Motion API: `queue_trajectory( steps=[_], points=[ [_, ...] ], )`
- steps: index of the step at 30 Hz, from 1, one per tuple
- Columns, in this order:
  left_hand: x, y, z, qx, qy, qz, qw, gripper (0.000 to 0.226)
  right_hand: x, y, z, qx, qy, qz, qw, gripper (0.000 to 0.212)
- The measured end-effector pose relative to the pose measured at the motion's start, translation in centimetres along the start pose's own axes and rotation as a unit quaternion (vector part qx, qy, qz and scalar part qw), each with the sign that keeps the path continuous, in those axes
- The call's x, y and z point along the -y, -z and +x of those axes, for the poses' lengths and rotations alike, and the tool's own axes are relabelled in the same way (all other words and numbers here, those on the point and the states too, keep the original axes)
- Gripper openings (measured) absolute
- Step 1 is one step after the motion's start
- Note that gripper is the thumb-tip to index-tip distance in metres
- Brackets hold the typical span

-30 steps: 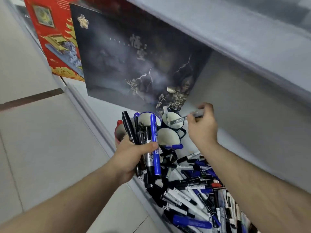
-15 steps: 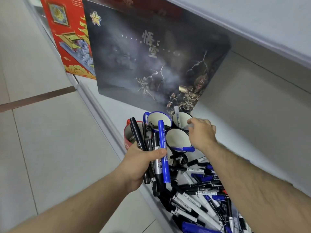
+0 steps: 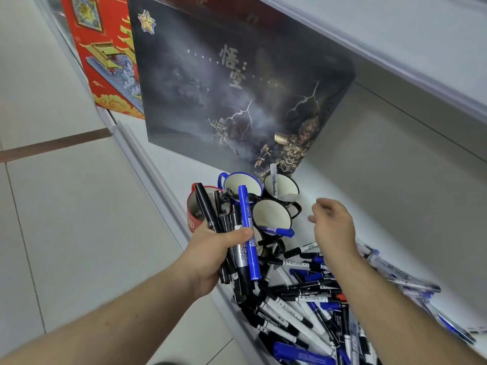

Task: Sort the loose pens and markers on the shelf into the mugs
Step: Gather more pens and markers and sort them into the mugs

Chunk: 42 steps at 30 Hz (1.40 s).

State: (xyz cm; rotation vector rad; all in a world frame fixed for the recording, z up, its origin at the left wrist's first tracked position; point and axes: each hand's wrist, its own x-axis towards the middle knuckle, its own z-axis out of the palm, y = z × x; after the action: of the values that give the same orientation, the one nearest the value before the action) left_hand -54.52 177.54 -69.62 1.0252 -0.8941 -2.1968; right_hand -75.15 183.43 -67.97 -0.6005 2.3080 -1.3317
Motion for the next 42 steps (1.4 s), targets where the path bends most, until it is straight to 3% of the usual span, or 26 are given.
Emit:
queue_trajectory(
  steps=[2,5,12,15,21,25,28,31,33,36,39,42],
  points=[
    [0.1,-0.2,0.0,-0.004,0.006,-0.02,1.0,0.052,-0.4,0.8,-3.1,0.013,-0.024,0.055,0.998,0.012],
    [0.3,-0.5,-0.1,-0.01,0.017,-0.033,0.999,0.057,-0.6,1.2,-7.3,0.069,-0.047,0.088,0.993,0.016],
    [0.5,-1.1,-0.7,0.016,0.057,-0.072,0.996,0.026,0.0,1.2,-12.5,0.146,-0.005,0.091,0.985,0.019],
    [0.6,-1.7,-1.0,0.018,0.045,-0.072,0.996,0.01,0.1,0.8,-13.6,0.165,0.01,0.104,0.981,0.006],
    [0.9,-2.1,-1.2,0.025,-0.017,-0.04,0.999,0.039,-0.9,0.2,-14.4,0.103,0.072,0.018,0.992,0.025],
    [1.1,-1.7,-1.1,0.041,-0.003,-0.038,0.998,0.037,-1.1,0.7,-14.0,0.081,-0.021,0.124,0.989,0.015],
    [1.2,-1.0,-0.9,0.051,0.049,-0.082,0.994,0.03,-1.3,1.1,-13.1,0.07,-0.178,0.324,0.927,0.017],
    [1.3,-0.2,-0.7,0.06,0.068,-0.09,0.992,0.031,-1.6,1.6,-12.6,0.039,-0.224,0.388,0.893,0.019],
    [1.4,0.0,-0.6,0.061,0.069,-0.094,0.991,0.034,-1.7,1.9,-12.5,-0.017,-0.17,0.352,0.92,0.02],
    [1.5,0.0,-0.6,0.066,0.069,-0.099,0.991,0.036,-0.4,2.9,-12.7,-0.109,-0.003,0.27,0.957,0.032],
    [1.7,0.0,-0.6,0.081,0.067,-0.093,0.99,0.03,1.3,3.7,-12.9,-0.142,0.134,0.237,0.952,0.044],
    [1.9,-0.1,-0.6,0.079,0.073,-0.084,0.991,0.027,1.9,3.6,-13.2,-0.125,0.286,0.144,0.939,0.05]
  ],
)
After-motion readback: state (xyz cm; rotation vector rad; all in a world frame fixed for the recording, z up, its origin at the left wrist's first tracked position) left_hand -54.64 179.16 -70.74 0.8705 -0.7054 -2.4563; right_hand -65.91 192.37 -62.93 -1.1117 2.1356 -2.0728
